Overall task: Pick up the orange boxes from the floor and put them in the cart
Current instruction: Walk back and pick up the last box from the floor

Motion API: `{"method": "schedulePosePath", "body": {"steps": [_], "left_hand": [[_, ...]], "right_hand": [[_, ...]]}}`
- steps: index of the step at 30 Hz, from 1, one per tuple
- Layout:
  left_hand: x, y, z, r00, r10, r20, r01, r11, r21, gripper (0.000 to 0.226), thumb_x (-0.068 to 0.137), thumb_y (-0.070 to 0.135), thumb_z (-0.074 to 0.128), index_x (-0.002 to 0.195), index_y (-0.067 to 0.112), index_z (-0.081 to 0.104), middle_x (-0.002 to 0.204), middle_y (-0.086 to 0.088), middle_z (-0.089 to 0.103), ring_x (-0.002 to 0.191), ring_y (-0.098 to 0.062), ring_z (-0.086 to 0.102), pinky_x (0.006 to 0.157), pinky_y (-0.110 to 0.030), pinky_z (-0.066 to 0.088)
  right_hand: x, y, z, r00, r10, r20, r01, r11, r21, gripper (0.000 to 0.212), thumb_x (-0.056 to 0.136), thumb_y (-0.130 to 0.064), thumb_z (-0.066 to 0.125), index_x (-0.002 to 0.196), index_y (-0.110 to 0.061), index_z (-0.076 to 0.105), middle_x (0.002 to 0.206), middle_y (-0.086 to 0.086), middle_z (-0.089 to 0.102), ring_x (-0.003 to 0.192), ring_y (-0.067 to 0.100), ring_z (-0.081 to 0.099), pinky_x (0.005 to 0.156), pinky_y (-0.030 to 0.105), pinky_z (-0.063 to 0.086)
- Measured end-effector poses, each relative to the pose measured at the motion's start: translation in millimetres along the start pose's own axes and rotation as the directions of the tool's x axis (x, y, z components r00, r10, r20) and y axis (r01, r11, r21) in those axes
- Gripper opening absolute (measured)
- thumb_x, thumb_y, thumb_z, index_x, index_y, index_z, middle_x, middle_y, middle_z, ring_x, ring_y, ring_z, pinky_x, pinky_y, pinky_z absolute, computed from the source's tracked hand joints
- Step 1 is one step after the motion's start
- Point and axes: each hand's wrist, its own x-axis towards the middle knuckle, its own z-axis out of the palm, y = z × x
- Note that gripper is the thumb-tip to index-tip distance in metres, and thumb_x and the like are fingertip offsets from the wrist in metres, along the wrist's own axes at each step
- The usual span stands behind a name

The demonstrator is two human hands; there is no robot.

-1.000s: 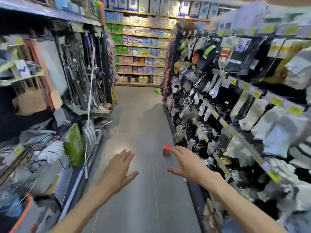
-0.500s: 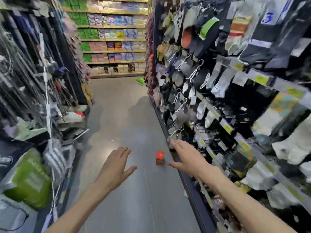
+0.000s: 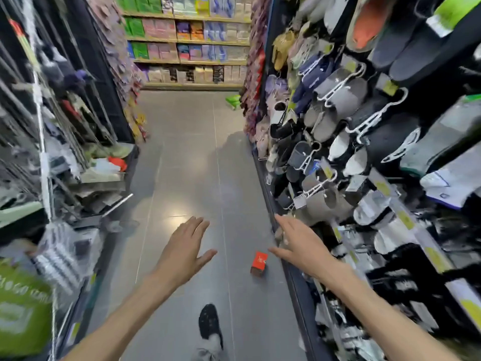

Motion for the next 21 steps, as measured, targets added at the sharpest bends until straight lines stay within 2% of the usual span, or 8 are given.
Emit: {"method": "schedulePosePath", "body": {"steps": [3, 8, 12, 14, 18, 21], "left_hand": [[70, -41, 37, 0.998, -0.017, 0.055, 0.020, 0.999, -0.039, 0.071, 0.093, 0.056, 0.053, 0.145, 0.009, 0.042, 0.151, -0.013, 0.041, 0.141, -0.031, 0.035, 0.115, -0.044, 0.031], [160, -90, 115, 0.991, -0.040, 0.125, 0.049, 0.997, -0.063, 0.078, 0.092, 0.063, 0.035, 0.148, 0.009, 0.037, 0.153, -0.012, 0.039, 0.143, -0.032, 0.032, 0.117, -0.045, 0.027], [209, -124, 214, 0.981, -0.080, 0.178, 0.101, 0.988, -0.113, 0.073, 0.096, 0.056, 0.048, 0.150, 0.009, 0.032, 0.155, -0.013, 0.035, 0.145, -0.031, 0.027, 0.119, -0.046, 0.024], [226, -143, 275, 0.972, -0.086, 0.218, 0.118, 0.984, -0.136, 0.073, 0.096, 0.052, 0.053, 0.150, 0.007, 0.033, 0.155, -0.015, 0.035, 0.145, -0.032, 0.027, 0.118, -0.048, 0.025], [241, -183, 406, 0.946, -0.112, 0.305, 0.161, 0.977, -0.141, 0.071, 0.098, 0.054, 0.048, 0.150, 0.008, 0.033, 0.154, -0.016, 0.036, 0.145, -0.033, 0.027, 0.117, -0.048, 0.026], [237, -210, 499, 0.927, -0.160, 0.339, 0.223, 0.963, -0.154, 0.073, 0.095, 0.054, 0.049, 0.150, 0.009, 0.032, 0.155, -0.015, 0.035, 0.145, -0.032, 0.027, 0.118, -0.046, 0.024]], "right_hand": [[63, 29, 34, 0.996, 0.086, 0.023, -0.087, 0.995, 0.047, 0.085, 0.082, -0.051, 0.074, 0.147, -0.010, 0.039, 0.136, 0.009, 0.053, 0.126, 0.027, 0.050, 0.106, 0.040, 0.041], [154, 86, 121, 0.967, 0.229, 0.110, -0.243, 0.961, 0.131, 0.071, 0.085, -0.057, 0.062, 0.142, -0.022, 0.037, 0.129, 0.005, 0.056, 0.120, 0.027, 0.053, 0.098, 0.047, 0.045], [208, 135, 222, 0.920, 0.328, 0.216, -0.375, 0.898, 0.230, 0.064, 0.088, -0.042, 0.067, 0.140, -0.023, 0.036, 0.130, 0.010, 0.056, 0.120, 0.027, 0.053, 0.098, 0.042, 0.046], [227, 161, 289, 0.875, 0.393, 0.282, -0.461, 0.855, 0.237, 0.060, 0.089, -0.052, 0.064, 0.138, -0.026, 0.042, 0.135, 0.006, 0.056, 0.126, 0.027, 0.051, 0.103, 0.043, 0.043], [253, 210, 432, 0.746, 0.521, 0.416, -0.635, 0.745, 0.206, 0.078, 0.085, -0.058, 0.064, 0.143, -0.012, 0.042, 0.138, 0.013, 0.053, 0.130, 0.033, 0.047, 0.106, 0.044, 0.040], [263, 248, 535, 0.649, 0.617, 0.445, -0.742, 0.643, 0.190, 0.076, 0.077, -0.060, 0.065, 0.132, -0.009, 0.049, 0.129, 0.016, 0.058, 0.120, 0.034, 0.052, 0.099, 0.045, 0.043]]}}
